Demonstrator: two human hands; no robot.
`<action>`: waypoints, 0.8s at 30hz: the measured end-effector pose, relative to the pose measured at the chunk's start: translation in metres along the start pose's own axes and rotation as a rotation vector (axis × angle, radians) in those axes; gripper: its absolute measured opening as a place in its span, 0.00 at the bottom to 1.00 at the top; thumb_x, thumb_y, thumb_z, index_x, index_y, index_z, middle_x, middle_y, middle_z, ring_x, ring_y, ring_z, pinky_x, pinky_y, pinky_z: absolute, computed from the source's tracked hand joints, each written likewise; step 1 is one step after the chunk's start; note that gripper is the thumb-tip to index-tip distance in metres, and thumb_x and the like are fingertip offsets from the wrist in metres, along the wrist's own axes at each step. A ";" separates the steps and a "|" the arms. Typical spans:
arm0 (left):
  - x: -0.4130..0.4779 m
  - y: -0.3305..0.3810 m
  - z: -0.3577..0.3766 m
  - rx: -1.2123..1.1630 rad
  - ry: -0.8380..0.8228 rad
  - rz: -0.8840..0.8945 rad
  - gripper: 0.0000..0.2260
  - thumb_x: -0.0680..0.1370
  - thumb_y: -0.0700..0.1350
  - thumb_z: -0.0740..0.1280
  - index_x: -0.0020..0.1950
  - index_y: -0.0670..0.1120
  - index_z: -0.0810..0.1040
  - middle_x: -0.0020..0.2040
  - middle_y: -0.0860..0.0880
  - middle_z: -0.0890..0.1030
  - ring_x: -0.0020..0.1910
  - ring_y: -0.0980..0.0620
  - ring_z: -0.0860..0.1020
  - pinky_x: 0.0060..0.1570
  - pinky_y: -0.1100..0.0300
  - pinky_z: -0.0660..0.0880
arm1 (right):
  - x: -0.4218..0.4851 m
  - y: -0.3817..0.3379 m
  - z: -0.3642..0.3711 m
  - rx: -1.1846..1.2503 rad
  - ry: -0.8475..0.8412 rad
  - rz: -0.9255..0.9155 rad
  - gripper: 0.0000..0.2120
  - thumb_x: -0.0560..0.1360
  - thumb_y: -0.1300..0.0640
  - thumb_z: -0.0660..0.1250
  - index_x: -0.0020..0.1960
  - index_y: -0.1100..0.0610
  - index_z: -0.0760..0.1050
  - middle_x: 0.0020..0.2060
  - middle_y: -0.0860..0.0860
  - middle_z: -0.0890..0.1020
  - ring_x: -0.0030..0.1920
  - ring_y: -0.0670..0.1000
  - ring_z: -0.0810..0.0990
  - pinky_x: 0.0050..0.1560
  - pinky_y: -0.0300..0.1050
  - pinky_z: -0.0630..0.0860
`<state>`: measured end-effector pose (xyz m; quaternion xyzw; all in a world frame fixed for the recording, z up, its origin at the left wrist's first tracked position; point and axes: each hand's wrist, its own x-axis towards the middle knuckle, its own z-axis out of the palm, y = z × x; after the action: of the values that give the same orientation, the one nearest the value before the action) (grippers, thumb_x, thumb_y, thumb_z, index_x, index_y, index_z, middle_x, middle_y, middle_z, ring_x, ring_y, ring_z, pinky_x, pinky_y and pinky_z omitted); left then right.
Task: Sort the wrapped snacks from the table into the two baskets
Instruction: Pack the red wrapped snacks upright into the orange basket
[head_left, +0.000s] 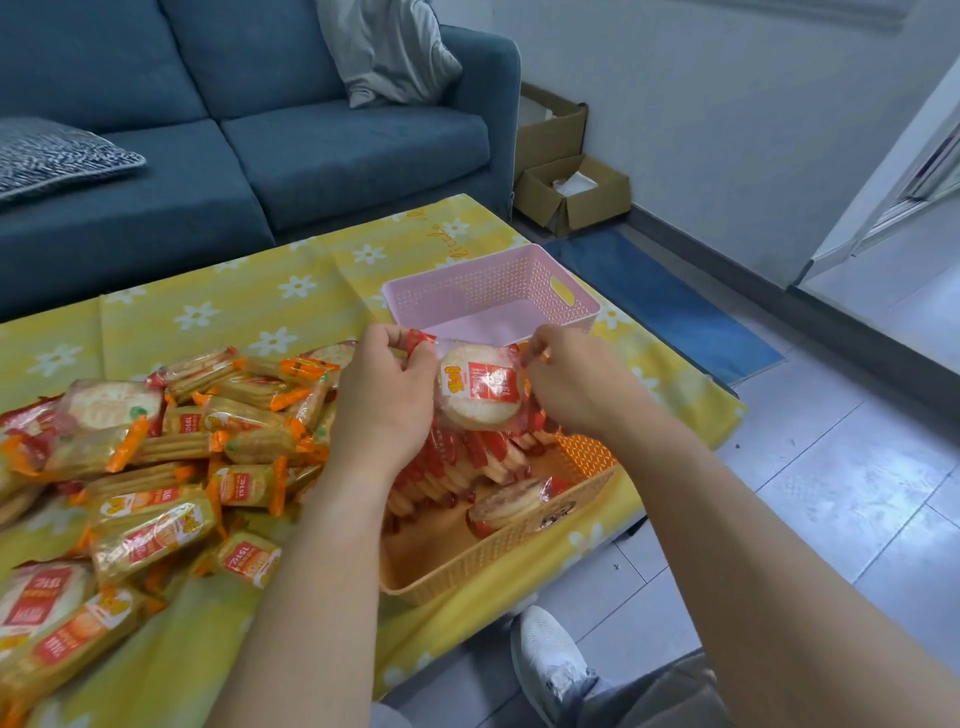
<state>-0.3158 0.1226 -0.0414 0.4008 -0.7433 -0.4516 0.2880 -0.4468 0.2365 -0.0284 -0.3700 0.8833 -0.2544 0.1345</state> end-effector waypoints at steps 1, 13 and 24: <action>0.000 0.002 0.006 0.009 0.026 0.001 0.05 0.82 0.50 0.64 0.53 0.50 0.74 0.42 0.49 0.82 0.37 0.49 0.79 0.30 0.59 0.70 | 0.001 -0.001 -0.002 0.131 0.053 0.016 0.12 0.79 0.54 0.55 0.52 0.56 0.77 0.42 0.55 0.84 0.41 0.58 0.83 0.44 0.60 0.82; 0.003 -0.006 0.065 0.183 -0.209 0.097 0.10 0.81 0.43 0.62 0.53 0.54 0.81 0.48 0.54 0.83 0.45 0.54 0.82 0.47 0.56 0.78 | 0.013 0.025 0.009 -0.075 0.153 0.019 0.25 0.80 0.37 0.56 0.37 0.53 0.78 0.42 0.53 0.82 0.36 0.54 0.81 0.40 0.54 0.82; -0.009 -0.017 0.074 0.525 -0.288 0.223 0.16 0.78 0.47 0.65 0.64 0.60 0.79 0.49 0.52 0.82 0.53 0.46 0.80 0.51 0.47 0.80 | 0.009 0.026 0.012 -0.301 0.187 0.044 0.03 0.75 0.54 0.67 0.48 0.51 0.78 0.42 0.50 0.82 0.42 0.55 0.82 0.41 0.52 0.83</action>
<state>-0.3640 0.1581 -0.0885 0.3096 -0.9069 -0.2619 0.1142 -0.4627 0.2412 -0.0534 -0.3411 0.9280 -0.1498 0.0002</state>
